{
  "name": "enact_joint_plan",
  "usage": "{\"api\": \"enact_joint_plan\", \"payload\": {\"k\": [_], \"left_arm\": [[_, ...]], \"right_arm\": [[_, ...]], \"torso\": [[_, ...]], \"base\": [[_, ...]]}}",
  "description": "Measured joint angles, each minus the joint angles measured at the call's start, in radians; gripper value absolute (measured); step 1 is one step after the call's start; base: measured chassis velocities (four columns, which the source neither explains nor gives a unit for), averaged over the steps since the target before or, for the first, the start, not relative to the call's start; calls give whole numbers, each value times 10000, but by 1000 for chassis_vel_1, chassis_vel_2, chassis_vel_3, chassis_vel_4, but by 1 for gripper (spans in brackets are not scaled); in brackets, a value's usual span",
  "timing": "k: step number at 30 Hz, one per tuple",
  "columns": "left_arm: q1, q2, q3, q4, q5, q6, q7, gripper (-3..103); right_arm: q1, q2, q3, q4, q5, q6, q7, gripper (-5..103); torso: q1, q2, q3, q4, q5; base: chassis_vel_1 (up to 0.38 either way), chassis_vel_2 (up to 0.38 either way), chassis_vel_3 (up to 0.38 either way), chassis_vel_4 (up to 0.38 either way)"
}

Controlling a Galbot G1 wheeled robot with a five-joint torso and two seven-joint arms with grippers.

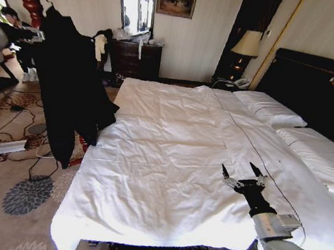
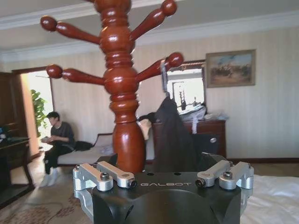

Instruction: Pick up the clothes from the bed and hang them on the clothes hanger.

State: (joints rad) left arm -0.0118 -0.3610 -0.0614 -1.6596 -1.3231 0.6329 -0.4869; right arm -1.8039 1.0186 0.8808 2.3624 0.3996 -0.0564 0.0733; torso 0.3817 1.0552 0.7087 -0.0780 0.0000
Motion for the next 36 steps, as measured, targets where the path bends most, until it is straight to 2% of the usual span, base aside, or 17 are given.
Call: {"api": "enact_joint_plan", "payload": {"k": [3,5,8,9,13,19,27,28,31,32,36], "left_arm": [[195,96,-84,-392,-301,-584,198,100],[279,114,-107,-508,-360,-755,231,100],[894,180,-336,-982,-389,-1590,372,100],[894,180,-336,-982,-389,-1590,372,100],[1873,241,-913,-1559,-235,-2342,407,100],[2918,112,-1725,-1931,-8,-2732,413,100],[5131,-430,-3254,-2788,360,-3172,561,100],[5131,-430,-3254,-2788,360,-3172,561,100],[6633,-626,-4232,-3177,829,-3427,790,100],[6633,-626,-4232,-3177,829,-3427,790,100],[8665,-1024,-5656,-3792,1367,-3620,1088,100]], "right_arm": [[0,1,0,0,0,0,0,100],[0,0,0,0,0,0,0,100],[0,0,0,0,0,0,0,100],[0,0,0,0,0,0,0,100],[0,0,0,0,0,0,0,100],[0,0,0,0,0,0,0,100],[0,0,0,0,0,0,0,100],[0,0,0,0,0,0,0,100],[0,-1,0,0,0,0,0,100],[0,-1,0,0,0,0,0,100],[0,-1,-1,0,0,0,0,100]], "torso": [[0,0,0,0,0],[0,0,0,-1,1],[0,0,1,0,0],[0,0,1,0,0],[1,0,1,1,2],[2,0,1,3,-3],[2,0,1,0,0],[2,0,1,0,0],[2,0,1,2,-1],[2,0,1,2,-1],[1,0,0,0,1]], "base": [[0,0,0,0],[0,0,0,0],[0,0,0,0],[0,0,0,0],[0,0,0,0],[0,0,0,0],[0,0,0,0],[0,0,0,0],[0,0,0,0],[0,0,0,0],[0,0,0,0]]}}
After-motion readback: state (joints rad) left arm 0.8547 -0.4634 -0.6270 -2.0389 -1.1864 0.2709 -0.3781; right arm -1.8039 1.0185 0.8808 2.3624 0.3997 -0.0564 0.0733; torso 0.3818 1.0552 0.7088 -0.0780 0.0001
